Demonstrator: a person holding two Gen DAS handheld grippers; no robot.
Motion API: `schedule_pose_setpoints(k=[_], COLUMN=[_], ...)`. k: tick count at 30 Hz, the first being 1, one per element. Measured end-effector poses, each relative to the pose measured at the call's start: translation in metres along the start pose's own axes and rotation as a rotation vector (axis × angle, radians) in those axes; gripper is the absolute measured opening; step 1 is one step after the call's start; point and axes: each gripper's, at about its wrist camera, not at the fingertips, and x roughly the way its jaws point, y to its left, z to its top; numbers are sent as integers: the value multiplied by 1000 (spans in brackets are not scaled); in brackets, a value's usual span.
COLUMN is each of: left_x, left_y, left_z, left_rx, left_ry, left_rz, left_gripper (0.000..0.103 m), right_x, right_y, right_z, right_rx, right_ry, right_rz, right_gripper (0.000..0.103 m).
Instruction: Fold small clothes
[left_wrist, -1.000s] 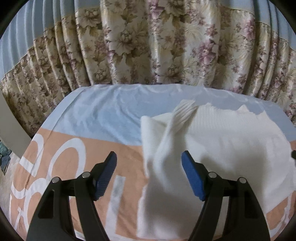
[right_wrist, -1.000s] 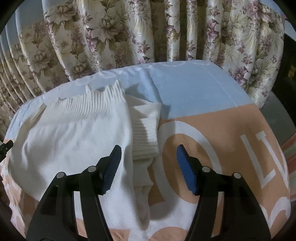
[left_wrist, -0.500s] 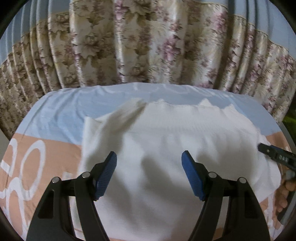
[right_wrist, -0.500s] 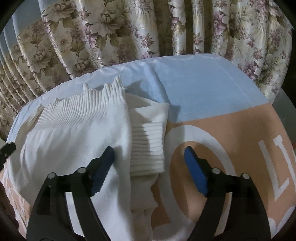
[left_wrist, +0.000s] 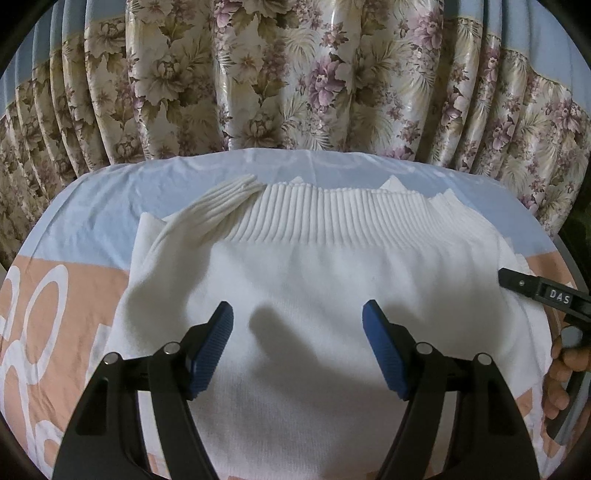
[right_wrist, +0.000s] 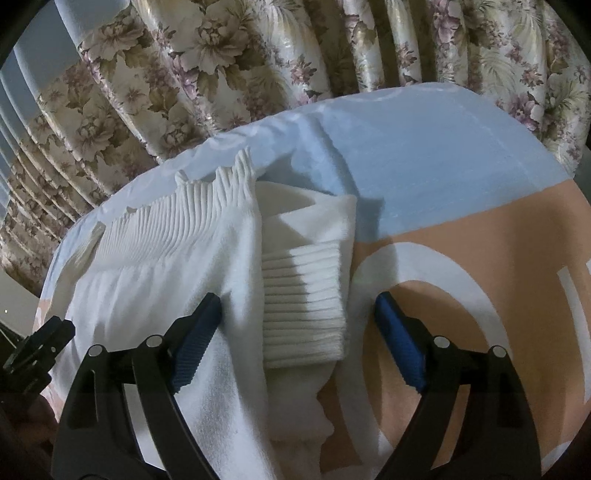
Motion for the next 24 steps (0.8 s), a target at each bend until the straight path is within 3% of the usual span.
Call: schedule_pose_setpoints(k=[2,3,5,11,24], left_x=[-2,-2,-4,-11,-12], left_y=[0,0,0,-6,-33], left_z=[-2,-4,-7,-17,-36], left_rx=[-3,-3,-5,6,61], left_ry=[1,1,2,12,50], left_rz=[-5,-7,-12,-27,-99], left_gripper=[74,74,74,74,74], right_x=[1,1,1,-4,-29], right_y=[4,6,12,18,24], right_z=[0,0,0,1,15], right_rx=[-7,-8,-22,-43,-54], right_ry=[6,10,16,-4,-72], right_rz=[27,43,77,64,47], right_gripper=[64,60,34,24,21])
